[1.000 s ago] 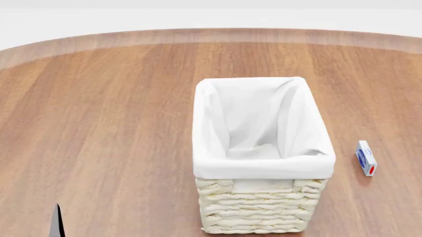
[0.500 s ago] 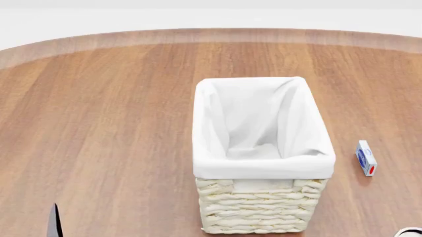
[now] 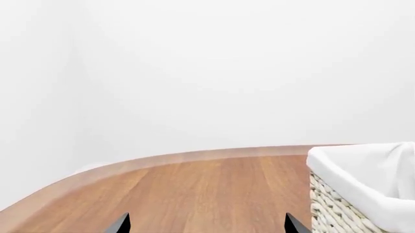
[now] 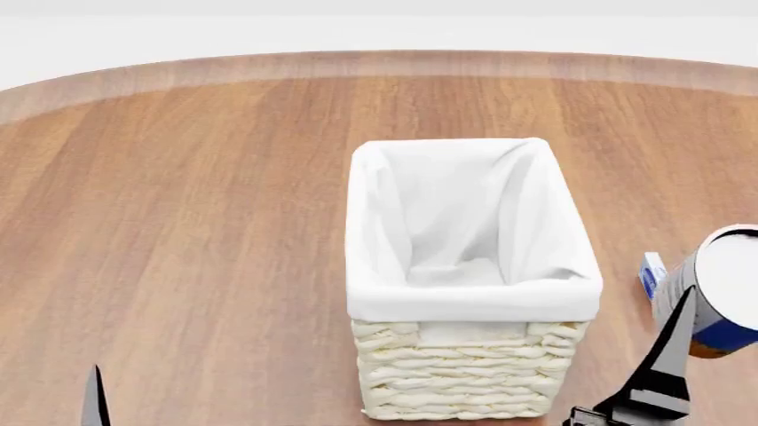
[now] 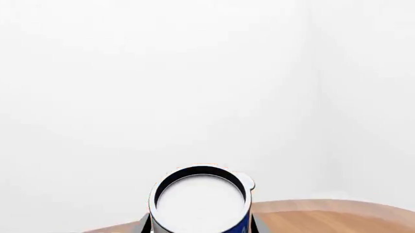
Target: Pick up the alphabet soup and put it in the basket.
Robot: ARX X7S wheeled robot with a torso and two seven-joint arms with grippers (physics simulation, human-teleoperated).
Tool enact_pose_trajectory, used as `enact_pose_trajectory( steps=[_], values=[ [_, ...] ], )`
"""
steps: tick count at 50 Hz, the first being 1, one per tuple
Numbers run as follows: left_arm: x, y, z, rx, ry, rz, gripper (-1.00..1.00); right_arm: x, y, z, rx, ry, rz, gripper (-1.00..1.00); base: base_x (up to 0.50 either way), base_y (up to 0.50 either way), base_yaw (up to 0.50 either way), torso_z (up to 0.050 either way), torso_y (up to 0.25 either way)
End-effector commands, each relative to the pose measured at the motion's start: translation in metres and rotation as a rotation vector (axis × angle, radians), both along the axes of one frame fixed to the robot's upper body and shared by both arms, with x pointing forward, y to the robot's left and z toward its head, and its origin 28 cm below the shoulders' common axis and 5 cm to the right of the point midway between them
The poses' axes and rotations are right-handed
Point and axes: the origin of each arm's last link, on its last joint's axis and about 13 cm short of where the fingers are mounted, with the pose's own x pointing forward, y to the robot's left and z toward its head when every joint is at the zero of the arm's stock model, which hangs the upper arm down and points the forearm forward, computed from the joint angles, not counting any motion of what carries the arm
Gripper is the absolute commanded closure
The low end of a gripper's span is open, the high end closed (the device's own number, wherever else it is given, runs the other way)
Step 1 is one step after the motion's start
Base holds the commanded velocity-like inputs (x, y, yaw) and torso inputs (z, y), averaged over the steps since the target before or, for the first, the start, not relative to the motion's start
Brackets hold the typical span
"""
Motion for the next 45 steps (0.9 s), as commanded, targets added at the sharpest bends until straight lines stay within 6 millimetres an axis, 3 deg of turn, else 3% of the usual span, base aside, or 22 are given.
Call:
enact_pose_trajectory(
  steps=[1, 22, 45],
  values=[
    [0.0, 0.001, 0.0, -0.002, 0.0, 0.002, -1.0, 0.025, 0.01, 0.034, -0.061, -0.104, 0.044, 1.0, 0.0, 0.0, 0.0, 0.0, 0.0],
    [0.001, 0.002, -0.003, -0.002, 0.006, 0.008, -1.0, 0.102, 0.033, 0.109, -0.103, -0.232, 0.167, 1.0, 0.0, 0.0, 0.0, 0.0, 0.0],
    [0.004, 0.001, -0.005, -0.005, 0.013, 0.01, -1.0, 0.187, 0.05, 0.142, -0.086, -0.131, 0.291, 1.0, 0.0, 0.0, 0.0, 0.0, 0.001]
  ],
)
